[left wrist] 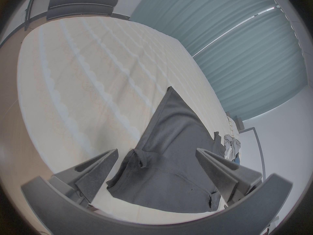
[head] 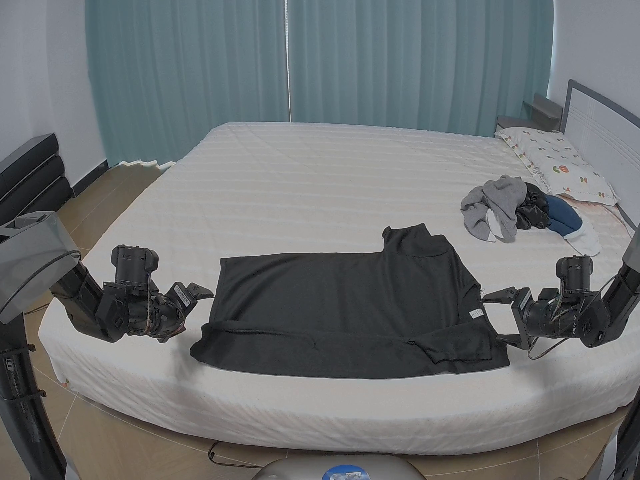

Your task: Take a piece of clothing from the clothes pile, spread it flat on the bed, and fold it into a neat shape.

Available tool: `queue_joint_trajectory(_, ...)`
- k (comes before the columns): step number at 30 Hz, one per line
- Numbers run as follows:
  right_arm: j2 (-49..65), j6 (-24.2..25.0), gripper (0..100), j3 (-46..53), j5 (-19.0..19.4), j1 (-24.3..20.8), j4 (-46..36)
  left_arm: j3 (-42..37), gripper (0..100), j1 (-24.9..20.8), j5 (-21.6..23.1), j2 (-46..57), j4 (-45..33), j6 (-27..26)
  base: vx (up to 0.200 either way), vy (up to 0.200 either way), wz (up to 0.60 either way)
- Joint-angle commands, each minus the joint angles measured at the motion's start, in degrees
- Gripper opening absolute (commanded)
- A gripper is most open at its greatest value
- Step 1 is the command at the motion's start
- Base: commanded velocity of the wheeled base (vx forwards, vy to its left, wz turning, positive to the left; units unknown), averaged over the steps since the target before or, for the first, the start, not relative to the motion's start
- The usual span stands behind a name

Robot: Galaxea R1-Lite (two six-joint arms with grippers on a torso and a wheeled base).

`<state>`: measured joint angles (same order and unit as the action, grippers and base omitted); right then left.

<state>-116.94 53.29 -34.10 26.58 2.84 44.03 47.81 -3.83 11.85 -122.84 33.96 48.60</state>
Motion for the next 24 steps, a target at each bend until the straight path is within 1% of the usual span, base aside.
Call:
queue_joint_trajectory(1, 0.75, 0.24, 100, 0.79, -0.03, -1.26, 0.0, -0.61, 100, -0.22, 0.02, 1.12, 0.14, 1.49, 0.0, 0.0, 0.0)
queue_joint_trajectory(3, 1.02, 0.33, 100, 1.23, 0.06, -1.35, 0.0, -0.35, 100, -0.22, 0.54, 1.03, 0.23, 4.57, 0.0, 0.0, 0.0)
queue_joint_trajectory(4, 1.02, 0.33, 100, 1.23, 0.06, -1.35, 0.0, -0.35, 100, -0.22, 0.63, 0.94, 0.23, 4.75, 0.0, 0.0, 0.0)
queue_joint_trajectory(5, 1.19, 0.24, 100, 1.67, 0.06, -1.7, 0.0, -0.35, 100, -0.3, 1.25, 0.76, 0.23, 6.33, 0.0, 0.0, 0.0)
queue_joint_trajectory(8, 1.1, 0.24, 100, 1.84, -0.03, -1.96, 0.0, -0.79, 100, -0.57, 1.77, 0.68, 0.14, 6.59, 0.0, 0.0, 0.0)
queue_joint_trajectory(17, 1.28, 0.15, 100, 2.19, -0.12, -1.87, 0.0, -2.64, 100, -2.5, 1.51, 1.73, 0.14, 6.42, 0.0, -0.2, 0.0)
queue_joint_trajectory(23, 1.19, 0.15, 100, 2.19, -0.12, -1.87, 0.0, -3.78, 100, -2.41, 0.89, 3.93, 0.23, 5.71, 0.0, 0.0, 0.0)
queue_joint_trajectory(24, 1.1, 0.15, 100, 2.19, -0.12, -1.96, 0.0, -4.22, 100, -2.32, 0.63, 4.72, 0.05, 4.92, 0.0, 0.0, 0.0)
